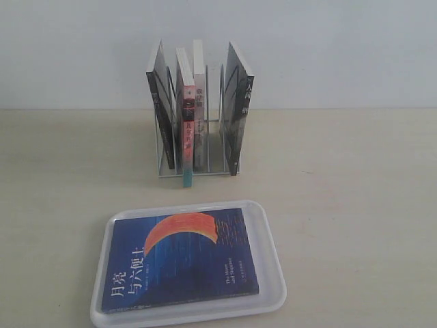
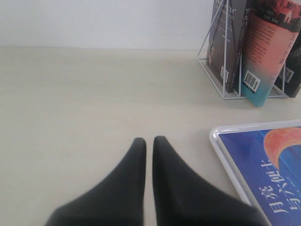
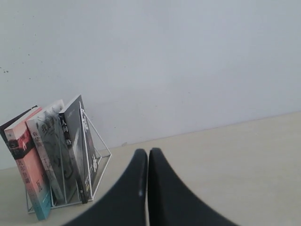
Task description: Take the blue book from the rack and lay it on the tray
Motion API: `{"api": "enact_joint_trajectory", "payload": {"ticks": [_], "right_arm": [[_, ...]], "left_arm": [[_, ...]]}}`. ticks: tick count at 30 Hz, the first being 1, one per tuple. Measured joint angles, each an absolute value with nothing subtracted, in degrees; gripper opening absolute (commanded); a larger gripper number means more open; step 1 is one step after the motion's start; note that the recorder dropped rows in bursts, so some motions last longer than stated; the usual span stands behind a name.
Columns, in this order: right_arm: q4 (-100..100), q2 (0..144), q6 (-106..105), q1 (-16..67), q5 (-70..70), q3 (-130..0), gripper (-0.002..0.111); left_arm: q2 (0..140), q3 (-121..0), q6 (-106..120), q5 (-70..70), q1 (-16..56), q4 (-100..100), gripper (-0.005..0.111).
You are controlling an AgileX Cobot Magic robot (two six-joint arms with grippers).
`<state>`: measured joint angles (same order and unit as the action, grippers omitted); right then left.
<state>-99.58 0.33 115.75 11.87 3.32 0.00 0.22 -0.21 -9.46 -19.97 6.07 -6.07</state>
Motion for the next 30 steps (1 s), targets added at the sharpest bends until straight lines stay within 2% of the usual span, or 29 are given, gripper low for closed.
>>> {"api": "enact_joint_trajectory", "payload": {"ticks": [3, 7, 13, 19, 24, 30], "right_arm": [[-99.2, 0.3, 115.4, 11.9, 3.6, 0.0, 0.0], [-85.3, 0.3, 103.5, 11.9, 4.6, 0.0, 0.0], [-42.4, 0.3, 56.6, 11.8, 5.0, 0.0, 0.0], [-15.0, 0.3, 27.2, 11.8, 5.4, 0.0, 0.0], [-3.4, 0.3, 13.3, 11.8, 6.7, 0.0, 0.0], [-0.4, 0.3, 7.9, 11.8, 10.1, 0.0, 0.0]], "left_arm": [[0.2, -0.2, -9.5, -20.0, 6.1, -6.1, 0.005], [0.2, -0.2, -9.5, -20.0, 6.1, -6.1, 0.005], [0.2, -0.2, -9.5, -20.0, 6.1, -6.1, 0.005], [0.2, -0.2, -9.5, -20.0, 6.1, -6.1, 0.005], [0.2, -0.2, -9.5, -20.0, 6.1, -6.1, 0.005], [0.2, -0.2, -9.5, -20.0, 6.1, -6.1, 0.005]]}}
